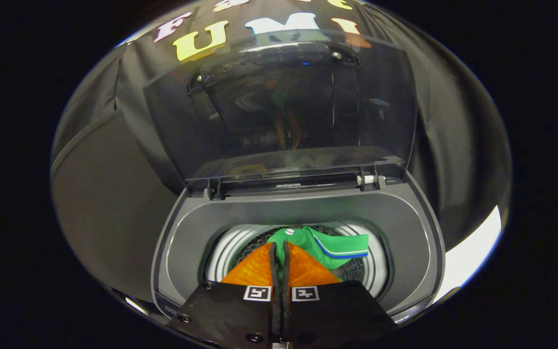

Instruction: Pull open the drawer, take out the items inside it, and place them on the countertop above the cabinet.

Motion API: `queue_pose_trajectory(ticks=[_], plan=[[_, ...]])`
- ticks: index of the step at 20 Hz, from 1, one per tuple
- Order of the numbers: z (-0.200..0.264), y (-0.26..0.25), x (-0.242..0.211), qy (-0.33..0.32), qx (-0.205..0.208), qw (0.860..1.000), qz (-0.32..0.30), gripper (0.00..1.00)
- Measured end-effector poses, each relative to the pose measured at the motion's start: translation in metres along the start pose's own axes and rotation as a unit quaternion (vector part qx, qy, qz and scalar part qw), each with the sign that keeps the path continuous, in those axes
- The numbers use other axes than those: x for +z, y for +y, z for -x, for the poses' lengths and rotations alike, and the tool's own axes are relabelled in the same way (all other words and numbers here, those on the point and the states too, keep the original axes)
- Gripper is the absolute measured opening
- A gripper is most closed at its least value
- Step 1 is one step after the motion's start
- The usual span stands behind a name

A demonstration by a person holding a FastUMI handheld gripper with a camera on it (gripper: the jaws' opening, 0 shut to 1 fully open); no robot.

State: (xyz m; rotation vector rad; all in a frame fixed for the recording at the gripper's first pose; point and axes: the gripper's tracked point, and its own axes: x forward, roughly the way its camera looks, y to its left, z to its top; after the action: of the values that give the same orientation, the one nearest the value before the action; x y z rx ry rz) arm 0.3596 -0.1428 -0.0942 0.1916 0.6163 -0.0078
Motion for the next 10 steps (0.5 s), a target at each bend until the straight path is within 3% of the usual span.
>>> queue_pose_trajectory(ticks=[10], plan=[[-0.019,-0.003,-0.027,0.038,-0.007,0.999,-0.025,0.02]])
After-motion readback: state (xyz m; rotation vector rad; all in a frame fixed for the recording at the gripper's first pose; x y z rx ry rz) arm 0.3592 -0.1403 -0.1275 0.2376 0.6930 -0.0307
